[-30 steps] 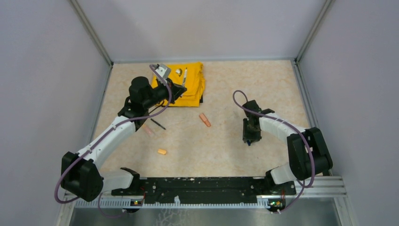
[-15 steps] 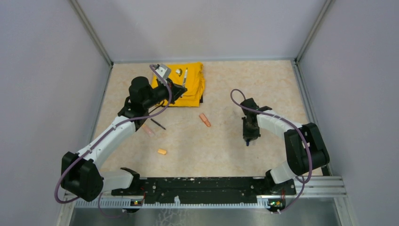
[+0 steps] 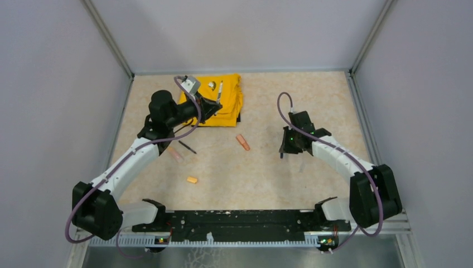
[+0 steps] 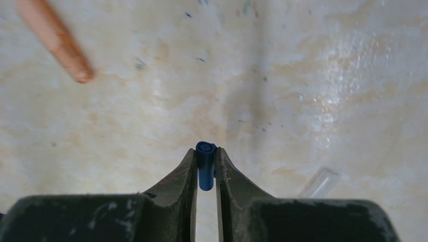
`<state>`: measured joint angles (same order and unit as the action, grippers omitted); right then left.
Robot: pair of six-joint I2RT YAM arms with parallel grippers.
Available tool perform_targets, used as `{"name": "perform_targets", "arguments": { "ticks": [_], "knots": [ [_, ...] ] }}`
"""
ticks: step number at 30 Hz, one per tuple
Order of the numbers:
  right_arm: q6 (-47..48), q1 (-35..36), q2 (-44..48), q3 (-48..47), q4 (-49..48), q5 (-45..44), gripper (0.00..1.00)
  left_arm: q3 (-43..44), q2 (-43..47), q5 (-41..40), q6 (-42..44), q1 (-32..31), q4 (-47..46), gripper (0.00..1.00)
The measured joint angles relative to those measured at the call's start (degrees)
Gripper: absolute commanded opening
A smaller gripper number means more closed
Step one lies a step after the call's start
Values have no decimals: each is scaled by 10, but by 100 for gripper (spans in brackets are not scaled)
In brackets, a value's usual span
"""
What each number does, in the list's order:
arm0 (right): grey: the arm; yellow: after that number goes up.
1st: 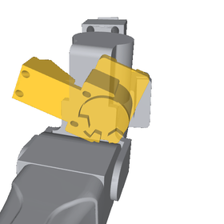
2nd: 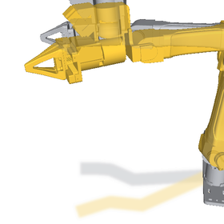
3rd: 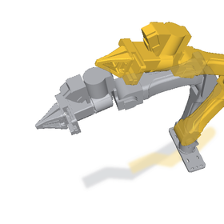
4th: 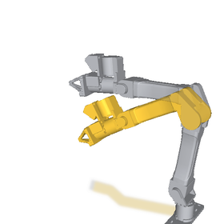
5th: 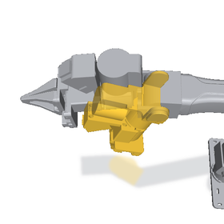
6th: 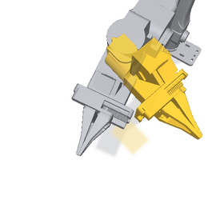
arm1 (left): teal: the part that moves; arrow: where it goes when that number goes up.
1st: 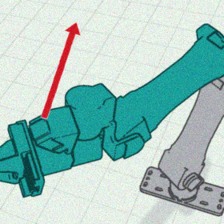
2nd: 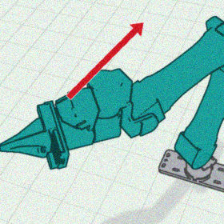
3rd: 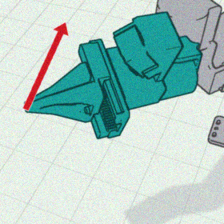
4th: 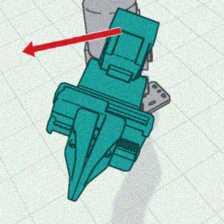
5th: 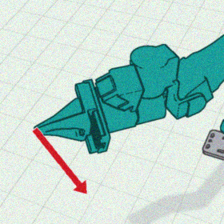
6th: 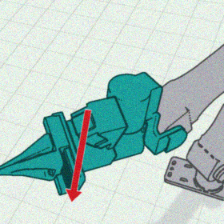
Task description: Insert the pens into the pen caps
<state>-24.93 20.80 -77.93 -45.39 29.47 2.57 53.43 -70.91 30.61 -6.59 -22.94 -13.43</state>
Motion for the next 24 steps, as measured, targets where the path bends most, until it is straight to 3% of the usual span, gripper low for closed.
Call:
{"name": "perform_targets", "arguments": {
  "ticks": [2, 4, 15, 20, 24],
  "knots": [
    [-3, 1, 33, 0, -27, 17, 0, -3, 5, 12, 0, 2, -8, 13],
    [-7, 1, 70, 6, -68, 30, 0, -11, 17, 27, 0, 2, -21, 0],
    [-58, 1, 218, 73, -320, 71, 0, -44, 60, 56, -26, 2, -82, 0],
    [-92, 1, 228, 83, -442, 84, 0, -44, 64, 52, -41, 2, -86, 3],
    [-110, 1, 227, 83, -516, 103, 0, -44, 72, 45, -43, 2, -87, 0]
  ]
}}
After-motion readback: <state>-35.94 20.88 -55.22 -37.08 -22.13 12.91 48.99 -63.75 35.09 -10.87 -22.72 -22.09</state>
